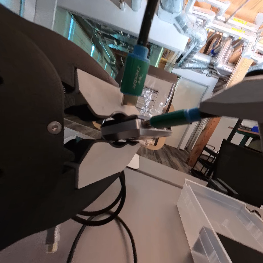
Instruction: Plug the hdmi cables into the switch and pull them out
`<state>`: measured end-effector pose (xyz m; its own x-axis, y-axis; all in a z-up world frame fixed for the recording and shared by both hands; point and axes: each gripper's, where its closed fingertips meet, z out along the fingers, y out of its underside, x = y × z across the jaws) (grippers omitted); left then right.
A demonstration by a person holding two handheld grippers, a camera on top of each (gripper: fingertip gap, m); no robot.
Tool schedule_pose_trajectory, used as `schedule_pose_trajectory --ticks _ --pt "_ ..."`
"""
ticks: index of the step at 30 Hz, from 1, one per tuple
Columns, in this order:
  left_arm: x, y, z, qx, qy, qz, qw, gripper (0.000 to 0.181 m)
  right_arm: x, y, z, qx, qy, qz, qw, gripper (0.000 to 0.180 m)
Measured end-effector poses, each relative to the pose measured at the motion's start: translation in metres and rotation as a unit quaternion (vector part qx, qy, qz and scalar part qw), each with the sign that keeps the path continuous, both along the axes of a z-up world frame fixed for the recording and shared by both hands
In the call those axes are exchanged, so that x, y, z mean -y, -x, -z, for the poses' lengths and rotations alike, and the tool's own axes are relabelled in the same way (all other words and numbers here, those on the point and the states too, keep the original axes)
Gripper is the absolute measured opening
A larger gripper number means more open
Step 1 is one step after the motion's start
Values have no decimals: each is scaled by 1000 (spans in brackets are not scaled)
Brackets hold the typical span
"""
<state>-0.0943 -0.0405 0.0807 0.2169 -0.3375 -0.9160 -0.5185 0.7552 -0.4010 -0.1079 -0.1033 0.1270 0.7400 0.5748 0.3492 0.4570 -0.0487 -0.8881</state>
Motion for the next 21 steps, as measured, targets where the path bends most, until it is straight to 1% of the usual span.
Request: schedule_pose_trajectory --ticks 5,13,15,18,21 --pt "-1 0 1 -5 14 -13 1000 21 1 -1 2 6 6 6 1000 6" --pt "-5 3 -6 -9 -86 -40 995 21 3 2 9 -2 35 -5 999 7" --pt "-8 2 -3 -20 -88 -52 995 21 1 3 12 -1 40 -5 999 6" --pt "-12 0 4 -36 -65 -64 995 21 -4 7 18 11 42 3 999 6" --pt "-13 1 -1 -21 -62 -66 996 21 -5 9 15 18 25 16 999 6"
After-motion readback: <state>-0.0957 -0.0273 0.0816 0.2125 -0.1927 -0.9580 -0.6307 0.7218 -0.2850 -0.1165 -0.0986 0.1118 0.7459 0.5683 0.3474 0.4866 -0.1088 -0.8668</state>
